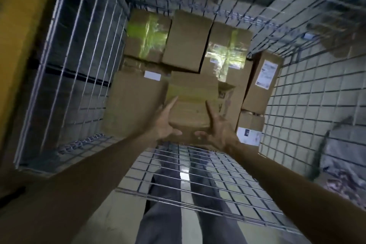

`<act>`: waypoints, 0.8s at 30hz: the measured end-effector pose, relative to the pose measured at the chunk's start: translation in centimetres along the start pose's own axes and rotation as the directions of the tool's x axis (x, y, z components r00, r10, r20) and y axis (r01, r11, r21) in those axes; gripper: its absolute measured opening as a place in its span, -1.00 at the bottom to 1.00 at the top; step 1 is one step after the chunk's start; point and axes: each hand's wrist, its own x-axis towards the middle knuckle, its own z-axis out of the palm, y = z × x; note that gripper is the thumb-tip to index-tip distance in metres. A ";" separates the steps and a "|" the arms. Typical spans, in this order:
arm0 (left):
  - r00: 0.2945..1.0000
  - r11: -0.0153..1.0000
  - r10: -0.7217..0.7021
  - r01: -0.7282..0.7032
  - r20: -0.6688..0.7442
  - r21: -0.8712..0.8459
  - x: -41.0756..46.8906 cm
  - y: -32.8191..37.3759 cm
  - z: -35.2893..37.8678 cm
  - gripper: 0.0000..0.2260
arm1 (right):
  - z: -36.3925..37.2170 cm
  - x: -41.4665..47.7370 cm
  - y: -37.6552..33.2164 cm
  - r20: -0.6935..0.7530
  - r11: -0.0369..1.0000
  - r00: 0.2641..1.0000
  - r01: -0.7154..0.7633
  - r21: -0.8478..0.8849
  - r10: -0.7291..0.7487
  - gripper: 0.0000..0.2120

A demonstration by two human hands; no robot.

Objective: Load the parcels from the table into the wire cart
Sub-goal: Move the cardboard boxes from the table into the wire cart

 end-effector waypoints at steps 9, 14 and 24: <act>0.997 0.975 0.047 -0.032 -0.065 0.222 5.5 -3.5 0.9 0.09 | 5.4 5.1 4.2 -0.080 0.999 0.997 -0.002 -0.040 -0.001 0.03; 0.989 0.933 0.121 -0.085 -0.082 0.349 6.3 -5.9 1.8 0.08 | 7.2 5.7 5.5 -0.061 0.983 0.994 0.083 -0.163 -0.094 -0.01; 0.993 0.636 0.111 -0.093 0.029 0.766 9.0 -6.9 0.5 0.12 | 7.1 8.4 7.3 0.021 0.983 0.990 0.142 -0.116 -0.140 0.16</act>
